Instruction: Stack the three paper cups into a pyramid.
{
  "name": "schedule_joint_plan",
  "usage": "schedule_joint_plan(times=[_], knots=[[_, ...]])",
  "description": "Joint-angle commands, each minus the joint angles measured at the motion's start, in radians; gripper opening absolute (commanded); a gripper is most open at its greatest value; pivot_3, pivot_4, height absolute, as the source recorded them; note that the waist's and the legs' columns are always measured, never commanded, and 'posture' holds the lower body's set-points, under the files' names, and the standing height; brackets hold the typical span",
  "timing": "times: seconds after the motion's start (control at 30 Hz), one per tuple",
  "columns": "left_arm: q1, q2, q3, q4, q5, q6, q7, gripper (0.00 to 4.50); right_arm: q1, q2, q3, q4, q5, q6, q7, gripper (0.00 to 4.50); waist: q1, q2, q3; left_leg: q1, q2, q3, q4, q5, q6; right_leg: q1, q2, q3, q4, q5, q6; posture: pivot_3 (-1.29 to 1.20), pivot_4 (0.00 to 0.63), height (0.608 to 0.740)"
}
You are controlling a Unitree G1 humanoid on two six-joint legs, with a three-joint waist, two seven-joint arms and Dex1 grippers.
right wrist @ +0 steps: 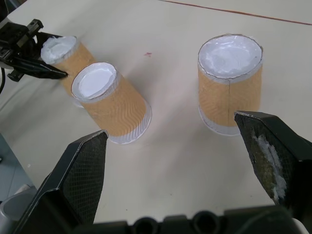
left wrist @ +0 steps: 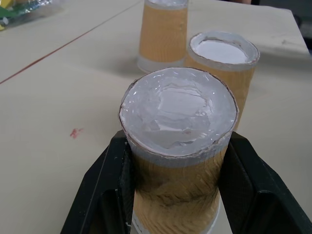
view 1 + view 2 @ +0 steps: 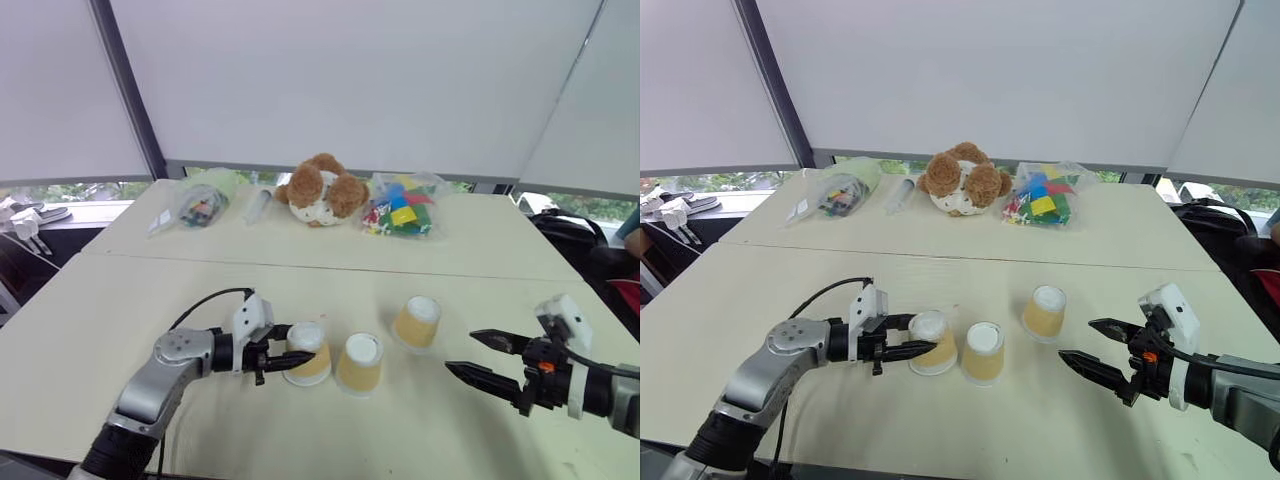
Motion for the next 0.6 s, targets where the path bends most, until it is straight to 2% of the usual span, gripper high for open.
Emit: schedule_joint_plan(times=[0.03,0.3,0.5,0.6], knots=[[-0.011,-0.003,-0.002,-0.022,-0.012,-0.009,-0.001,1.74,-0.007,-0.002,-0.012,-0.018,-0.002,-0.014,-0.002,4.5,-0.001,0.0,0.0,0.0,0.0,0.0,0.0,0.0,0.0,0.0,0.0,0.0,0.0,0.0,0.0,0.0,0.15,0.74],[-0.009,-0.017,-0.021,-0.022,-0.003,-0.015,0.009,1.74,-0.009,-0.001,-0.003,-0.017,-0.011,-0.012,-0.003,4.5,-0.001,0.0,0.0,0.0,0.0,0.0,0.0,0.0,0.0,0.0,0.0,0.0,0.0,0.0,0.0,0.0,0.15,0.74],[-0.008,-0.023,-0.022,-0.014,-0.005,-0.02,0.008,4.47,-0.017,-0.002,0.002,-0.017,-0.01,-0.009,-0.005,4.5,-0.001,0.0,0.0,0.0,0.0,0.0,0.0,0.0,0.0,0.0,0.0,0.0,0.0,0.0,0.0,0.0,0.15,0.74],[-0.003,-0.008,-0.003,-0.041,-0.029,0.011,0.01,4.47,-0.019,-0.003,0.001,-0.014,-0.009,-0.008,-0.003,4.5,-0.001,0.0,0.0,0.0,0.0,0.0,0.0,0.0,0.0,0.0,0.0,0.0,0.0,0.0,0.0,0.0,0.15,0.74]])
